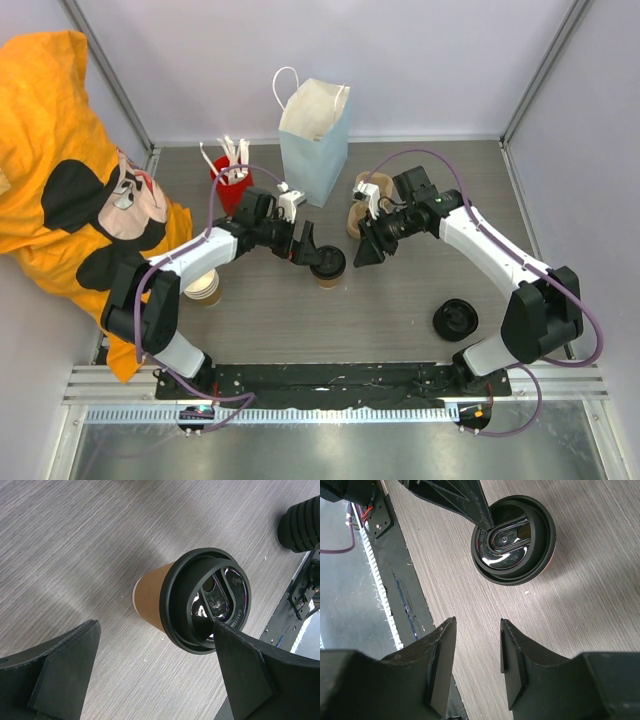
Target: Pack the takeout coffee
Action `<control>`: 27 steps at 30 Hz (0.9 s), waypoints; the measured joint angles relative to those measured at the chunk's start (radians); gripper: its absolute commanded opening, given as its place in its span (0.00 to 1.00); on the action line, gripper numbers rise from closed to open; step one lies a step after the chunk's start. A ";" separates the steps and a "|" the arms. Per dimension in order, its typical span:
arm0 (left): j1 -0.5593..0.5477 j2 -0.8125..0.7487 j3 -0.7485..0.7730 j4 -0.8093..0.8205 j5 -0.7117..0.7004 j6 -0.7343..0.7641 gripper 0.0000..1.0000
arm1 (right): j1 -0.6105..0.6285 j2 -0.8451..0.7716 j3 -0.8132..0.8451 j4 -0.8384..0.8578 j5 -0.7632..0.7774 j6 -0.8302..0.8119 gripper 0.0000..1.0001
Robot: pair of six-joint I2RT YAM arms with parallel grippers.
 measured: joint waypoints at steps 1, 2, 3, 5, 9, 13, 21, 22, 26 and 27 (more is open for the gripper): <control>0.000 0.003 0.000 0.002 0.000 -0.001 0.99 | 0.000 0.000 0.000 0.000 0.000 0.001 0.46; 0.000 0.004 0.000 0.005 0.001 -0.002 0.99 | 0.000 0.002 0.000 0.001 0.000 0.002 0.46; 0.000 0.004 0.000 0.006 0.000 -0.003 0.99 | 0.000 0.003 -0.001 0.004 0.000 0.005 0.46; -0.001 0.004 0.000 0.009 0.000 -0.003 0.99 | 0.000 0.007 -0.006 0.011 0.000 0.011 0.46; -0.002 0.004 0.000 0.013 -0.001 -0.004 0.99 | 0.000 0.011 -0.023 0.042 0.001 0.052 0.46; -0.004 0.004 0.000 0.022 -0.011 -0.013 1.00 | -0.001 0.018 -0.032 0.087 -0.003 0.116 0.46; -0.004 0.005 -0.003 0.050 -0.013 -0.054 1.00 | -0.033 0.085 -0.052 0.169 -0.038 0.242 0.47; -0.004 0.005 -0.003 0.050 -0.012 -0.057 1.00 | -0.039 0.090 -0.061 0.177 -0.040 0.257 0.47; -0.004 0.005 -0.002 0.051 -0.006 -0.068 1.00 | -0.055 0.099 -0.076 0.193 -0.053 0.292 0.47; -0.004 0.005 0.001 0.050 -0.006 -0.069 1.00 | -0.058 0.100 -0.077 0.199 -0.057 0.301 0.47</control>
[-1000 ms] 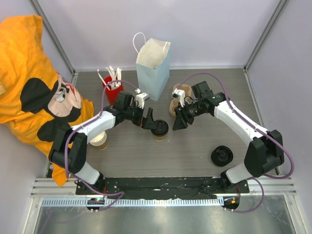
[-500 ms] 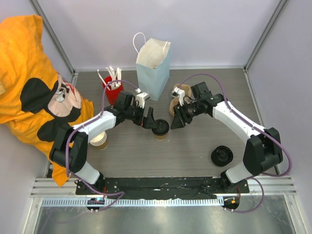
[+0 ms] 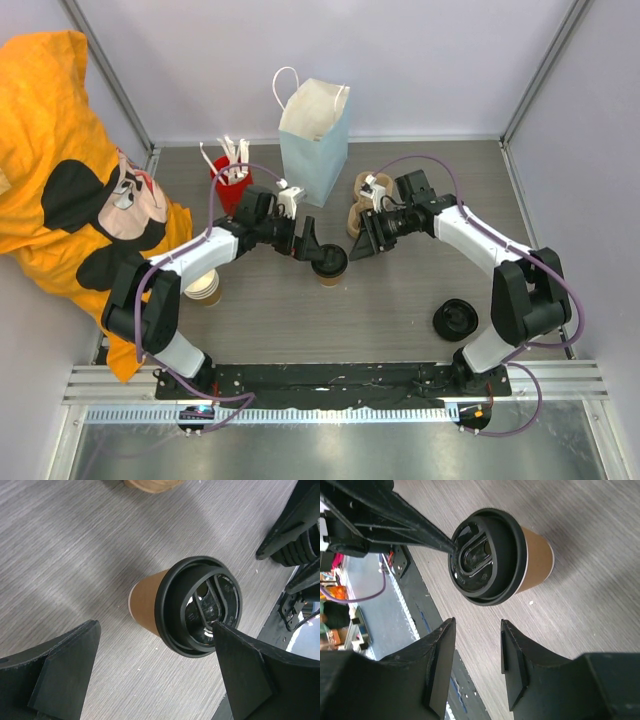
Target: Pack the takeout coffee
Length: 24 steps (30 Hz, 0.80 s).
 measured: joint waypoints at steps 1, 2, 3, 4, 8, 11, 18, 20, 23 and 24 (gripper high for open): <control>0.000 0.000 0.004 0.000 0.001 -0.001 1.00 | -0.002 0.000 -0.002 0.010 -0.003 0.010 0.47; 0.000 0.002 0.009 0.000 0.004 -0.002 1.00 | -0.003 0.000 -0.005 0.020 -0.006 0.017 0.47; 0.000 0.007 0.019 -0.001 0.007 -0.003 1.00 | -0.004 0.000 -0.010 0.030 -0.011 0.027 0.47; 0.000 0.014 0.031 0.001 0.010 -0.004 1.00 | -0.004 0.000 -0.016 0.041 -0.013 0.035 0.47; 0.000 0.050 0.061 0.012 0.016 -0.010 1.00 | -0.005 0.005 -0.033 0.063 -0.024 0.057 0.47; 0.000 0.074 0.063 0.018 0.015 -0.014 0.99 | -0.006 0.011 -0.038 0.071 -0.031 0.068 0.47; -0.001 0.096 0.063 0.026 0.023 -0.028 0.97 | -0.006 0.014 -0.044 0.091 -0.036 0.076 0.47; -0.001 0.096 0.063 0.027 0.024 -0.028 0.96 | -0.006 0.016 -0.047 0.093 -0.037 0.077 0.47; -0.002 0.096 0.063 0.031 0.026 -0.028 0.93 | -0.008 0.023 -0.048 0.096 -0.037 0.082 0.47; -0.003 0.096 0.063 0.032 0.027 -0.028 0.91 | -0.008 0.027 -0.049 0.099 -0.037 0.084 0.47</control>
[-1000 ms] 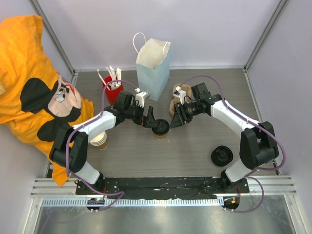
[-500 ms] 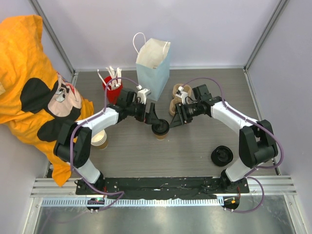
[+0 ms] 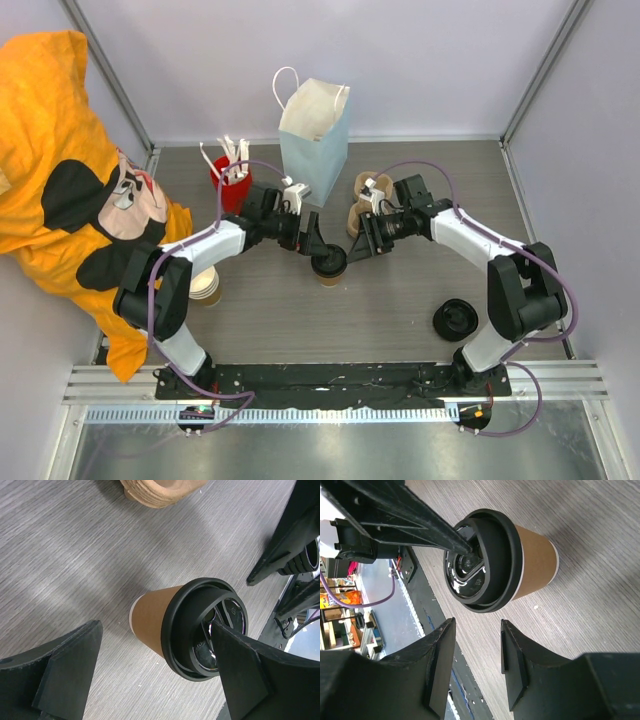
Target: Pack the takeout coffee
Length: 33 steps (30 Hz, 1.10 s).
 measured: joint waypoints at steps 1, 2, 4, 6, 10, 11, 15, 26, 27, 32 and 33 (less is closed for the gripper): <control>-0.001 0.000 0.000 0.001 0.000 0.000 0.91 | 0.000 0.005 0.000 0.002 0.000 0.002 0.47; -0.002 0.000 0.000 0.001 0.002 0.000 0.90 | 0.000 0.010 -0.001 0.003 -0.001 0.006 0.47; -0.006 0.000 0.000 0.001 0.005 0.000 0.90 | 0.000 0.017 -0.001 0.006 -0.001 0.009 0.47; -0.010 0.000 0.000 0.001 0.007 0.000 0.89 | 0.000 0.021 -0.002 0.009 -0.001 0.011 0.47; -0.012 0.001 0.000 0.001 0.007 0.001 0.85 | 0.000 0.021 -0.002 0.015 -0.002 0.013 0.47; -0.013 0.002 0.000 0.001 0.007 0.001 0.84 | 0.000 0.021 -0.002 0.016 -0.002 0.013 0.47; -0.017 0.007 0.000 0.003 0.016 0.000 0.74 | -0.002 0.021 -0.002 0.022 -0.001 0.014 0.47; -0.023 0.017 0.010 0.003 0.054 0.010 0.60 | -0.024 0.042 -0.002 0.047 -0.022 0.045 0.44; -0.025 0.018 0.011 0.003 0.056 0.015 0.60 | -0.025 0.047 -0.002 0.050 -0.026 0.049 0.44; -0.029 0.021 0.019 -0.005 0.066 0.057 0.60 | -0.036 0.089 -0.002 0.071 -0.058 0.074 0.40; -0.030 0.022 0.021 -0.007 0.068 0.065 0.60 | -0.038 0.098 -0.002 0.074 -0.064 0.079 0.38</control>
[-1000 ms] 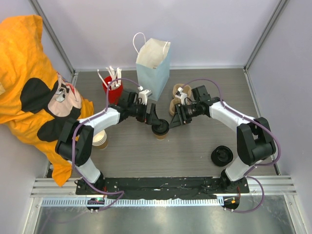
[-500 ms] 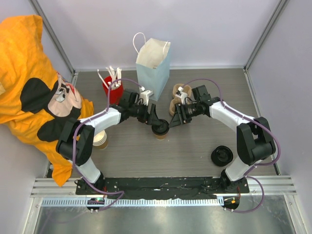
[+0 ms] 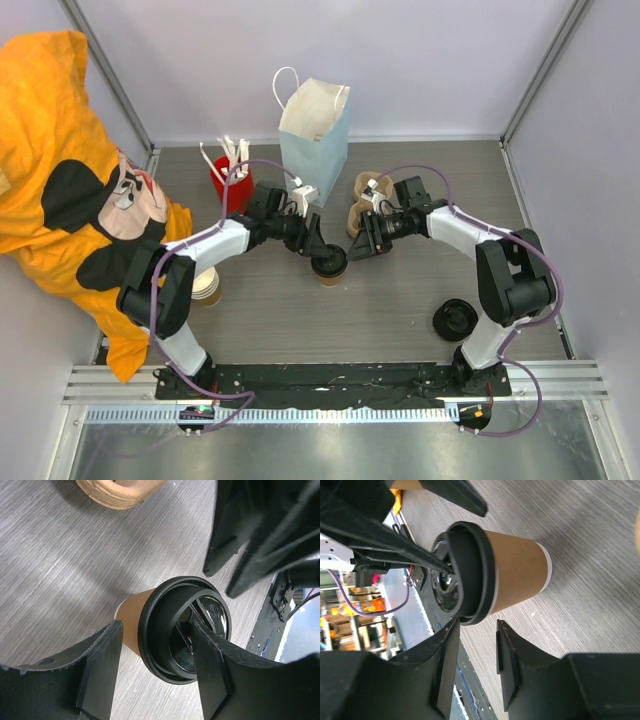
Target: Pack the takeout coffee
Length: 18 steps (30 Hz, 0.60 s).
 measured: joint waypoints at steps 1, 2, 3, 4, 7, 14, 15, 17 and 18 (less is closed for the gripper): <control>0.000 0.002 0.002 0.000 0.003 0.010 0.60 | -0.003 0.012 0.000 0.003 -0.008 0.005 0.38; 0.000 0.003 0.003 -0.002 0.006 0.017 0.60 | -0.007 0.024 0.000 0.006 -0.016 0.010 0.38; 0.000 0.005 0.005 -0.003 0.009 0.023 0.60 | -0.011 0.037 0.000 0.011 -0.028 0.018 0.37; 0.000 0.008 0.009 -0.006 0.013 0.030 0.60 | -0.014 0.045 0.000 0.012 -0.029 0.018 0.37; 0.000 0.016 0.018 -0.012 0.023 0.045 0.60 | -0.019 0.069 0.000 0.022 -0.057 0.034 0.36; -0.002 0.025 0.026 -0.017 0.035 0.052 0.61 | -0.022 0.101 0.013 0.041 -0.118 0.062 0.36; -0.003 0.026 0.026 -0.017 0.036 0.052 0.61 | -0.022 0.105 0.017 0.043 -0.125 0.065 0.36; -0.003 0.026 0.026 -0.017 0.037 0.053 0.61 | -0.022 0.112 0.026 0.046 -0.137 0.068 0.35; -0.003 0.026 0.026 -0.017 0.037 0.053 0.61 | -0.022 0.113 0.027 0.047 -0.140 0.069 0.34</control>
